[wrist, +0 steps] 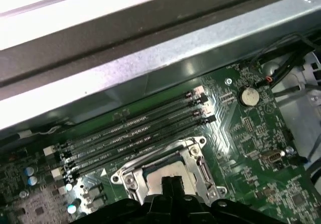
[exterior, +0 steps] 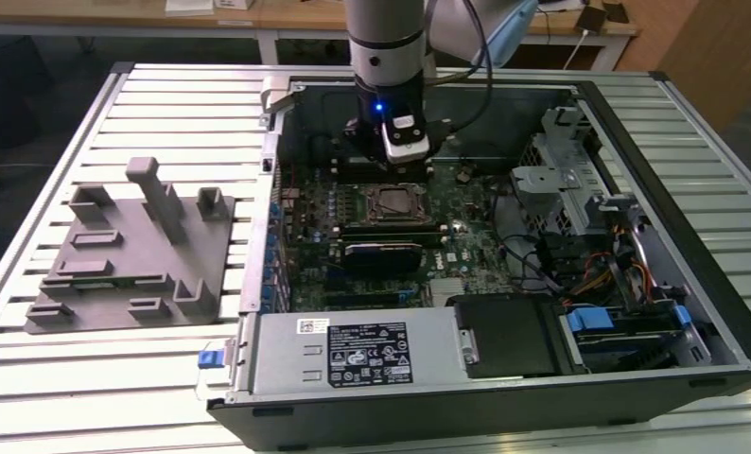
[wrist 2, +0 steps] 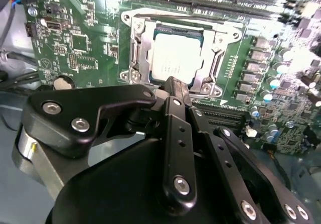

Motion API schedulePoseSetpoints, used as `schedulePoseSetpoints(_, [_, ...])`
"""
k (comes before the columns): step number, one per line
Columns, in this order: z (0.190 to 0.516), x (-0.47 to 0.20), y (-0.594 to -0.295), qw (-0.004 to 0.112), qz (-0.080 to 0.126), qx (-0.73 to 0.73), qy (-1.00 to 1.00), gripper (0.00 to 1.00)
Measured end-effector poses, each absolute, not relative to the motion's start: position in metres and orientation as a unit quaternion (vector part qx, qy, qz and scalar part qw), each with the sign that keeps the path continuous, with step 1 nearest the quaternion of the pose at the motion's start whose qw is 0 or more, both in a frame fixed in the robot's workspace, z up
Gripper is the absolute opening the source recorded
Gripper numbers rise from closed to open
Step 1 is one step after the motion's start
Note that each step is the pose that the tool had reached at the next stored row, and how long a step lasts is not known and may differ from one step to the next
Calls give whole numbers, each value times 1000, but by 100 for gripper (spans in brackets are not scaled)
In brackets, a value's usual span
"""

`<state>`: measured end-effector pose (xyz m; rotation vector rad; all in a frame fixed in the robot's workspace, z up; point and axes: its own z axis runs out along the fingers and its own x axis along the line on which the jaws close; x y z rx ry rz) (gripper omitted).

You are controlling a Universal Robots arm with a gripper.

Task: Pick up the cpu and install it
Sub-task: 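Install the first cpu locking lever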

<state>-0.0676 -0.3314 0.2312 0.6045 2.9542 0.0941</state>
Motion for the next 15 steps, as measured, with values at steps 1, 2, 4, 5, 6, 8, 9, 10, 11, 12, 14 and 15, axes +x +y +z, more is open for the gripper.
schedulePoseSetpoints(1, [231,-68,-331,62,28,200,977,11])
schedulePoseSetpoints(2, [231,-67,-331,62,27,200,977,11])
schedulePoseSetpoints(4, [231,-68,-332,62,27,200,978,11])
schedulePoseSetpoints(5, [231,-67,-333,62,27,199,978,11])
schedulePoseSetpoints(6, [231,-67,-334,62,27,199,978,11])
schedulePoseSetpoints(8, [231,-67,-336,62,27,199,978,11])
schedulePoseSetpoints(9, [231,-67,-337,62,27,199,978,11])
schedulePoseSetpoints(10, [231,-67,-338,61,27,198,978,11])
schedulePoseSetpoints(11, [231,-67,-339,60,27,198,978,11])
schedulePoseSetpoints(12, [231,-67,-339,60,27,198,978,11])
schedulePoseSetpoints(14, [231,-67,-340,58,26,196,978,11])
schedulePoseSetpoints(15, [231,-66,-340,56,26,196,979,11])
